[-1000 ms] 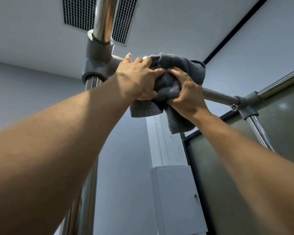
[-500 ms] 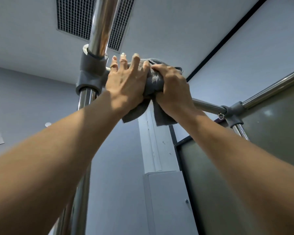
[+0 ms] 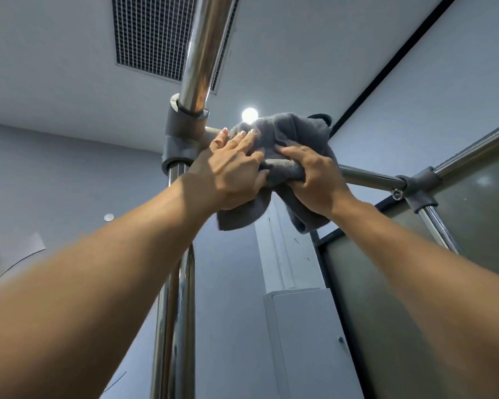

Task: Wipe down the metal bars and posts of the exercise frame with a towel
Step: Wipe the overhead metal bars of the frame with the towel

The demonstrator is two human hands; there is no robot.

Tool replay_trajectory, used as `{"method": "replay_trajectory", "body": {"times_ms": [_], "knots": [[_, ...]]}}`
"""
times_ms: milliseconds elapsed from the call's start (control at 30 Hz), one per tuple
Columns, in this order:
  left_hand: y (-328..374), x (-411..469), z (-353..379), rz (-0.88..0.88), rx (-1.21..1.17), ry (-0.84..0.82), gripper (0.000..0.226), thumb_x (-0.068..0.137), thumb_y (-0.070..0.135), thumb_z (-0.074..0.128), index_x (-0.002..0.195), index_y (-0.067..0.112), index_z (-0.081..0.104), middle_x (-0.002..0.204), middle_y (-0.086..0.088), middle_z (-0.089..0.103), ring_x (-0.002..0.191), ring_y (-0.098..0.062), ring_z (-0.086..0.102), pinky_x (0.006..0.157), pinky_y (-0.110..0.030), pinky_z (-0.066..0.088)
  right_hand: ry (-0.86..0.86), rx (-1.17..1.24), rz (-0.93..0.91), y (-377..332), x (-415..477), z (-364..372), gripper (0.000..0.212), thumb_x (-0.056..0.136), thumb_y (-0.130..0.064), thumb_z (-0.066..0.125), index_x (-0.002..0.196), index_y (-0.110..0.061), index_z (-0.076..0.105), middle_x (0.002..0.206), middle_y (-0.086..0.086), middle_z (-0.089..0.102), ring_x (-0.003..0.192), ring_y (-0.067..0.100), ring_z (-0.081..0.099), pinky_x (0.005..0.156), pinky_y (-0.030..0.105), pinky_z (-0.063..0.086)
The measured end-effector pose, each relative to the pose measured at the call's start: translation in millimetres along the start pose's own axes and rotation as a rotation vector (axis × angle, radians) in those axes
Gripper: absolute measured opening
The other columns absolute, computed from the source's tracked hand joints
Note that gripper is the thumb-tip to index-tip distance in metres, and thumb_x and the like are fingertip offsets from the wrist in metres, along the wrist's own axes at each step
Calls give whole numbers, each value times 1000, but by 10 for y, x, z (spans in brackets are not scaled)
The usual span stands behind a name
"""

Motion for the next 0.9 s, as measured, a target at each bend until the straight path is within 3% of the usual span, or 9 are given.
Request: {"method": "replay_trajectory", "body": {"times_ms": [100, 167, 267, 333, 400, 533, 633, 767, 900], "knots": [[64, 145, -18, -11, 34, -44, 57, 98, 34, 42, 150, 14, 30, 163, -11, -7, 151, -26, 0, 122, -48, -1, -64, -108, 95, -35, 198, -62, 65, 88, -20, 63, 147, -29, 39, 149, 0, 44, 134, 24, 45, 110, 39, 39], [111, 245, -55, -53, 27, -39, 64, 95, 29, 44, 152, 10, 23, 164, -11, -3, 151, -25, 1, 121, -50, -1, -76, -106, 117, -188, 293, -67, 68, 88, -15, 62, 149, -29, 35, 145, 4, 49, 130, 28, 49, 108, 40, 41], [170, 206, -123, -96, -21, 20, 64, 88, 24, 53, 144, 6, 29, 150, -20, 37, 147, -34, 22, 121, -51, 3, -56, -82, 78, -276, 143, -96, 59, 92, -14, 57, 145, -32, 41, 129, 7, 63, 116, 29, 59, 99, 37, 45], [224, 144, -168, -52, -46, 74, 54, 85, 24, 59, 133, 12, 37, 132, -16, 53, 134, -37, 40, 118, -48, 18, -63, -72, 77, -132, -3, -145, 59, 90, -16, 58, 144, -34, 42, 127, 5, 65, 114, 30, 60, 98, 39, 48], [252, 152, -176, -22, -53, 24, 49, 86, 27, 59, 130, 15, 43, 129, -11, 54, 129, -34, 44, 113, -46, 26, -121, -164, 153, 24, 9, -209, 64, 90, -18, 60, 146, -37, 36, 133, 4, 60, 117, 31, 57, 99, 39, 46], [279, 281, -54, -62, -30, -63, 64, 84, 37, 66, 137, 12, 41, 138, -15, 46, 136, -32, 37, 120, -48, 15, -191, -226, 212, -100, 158, -212, 69, 94, -11, 54, 153, -32, 24, 143, 7, 51, 124, 31, 52, 100, 37, 42], [226, 229, -44, -115, -53, 103, 65, 85, 32, 68, 138, 11, 37, 140, -17, 40, 132, -35, 40, 116, -45, 25, -147, -79, 91, -272, 61, -189, 66, 93, -12, 56, 150, -33, 31, 132, 7, 61, 115, 31, 59, 95, 35, 46], [202, 75, -160, -6, -87, 262, 48, 96, 18, 53, 140, 13, 37, 140, -10, 48, 132, -28, 45, 101, -42, 39, -42, 41, 70, -335, -140, -256, 62, 93, -15, 57, 149, -30, 35, 133, 3, 60, 115, 28, 60, 96, 36, 49], [268, -61, -348, 21, -143, 350, 58, 89, 7, 58, 144, 14, 41, 144, -8, 48, 139, -27, 39, 108, -43, 39, 144, 152, 81, -520, -306, -327, 58, 92, -7, 55, 146, -22, 41, 143, -2, 51, 126, 18, 52, 101, 28, 43]]}}
Point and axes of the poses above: each hand's wrist, its own x-axis towards the middle knuckle, its own z-axis out of the palm, y = z × x, the point moved 3 cm from there along x, towards the middle knuckle
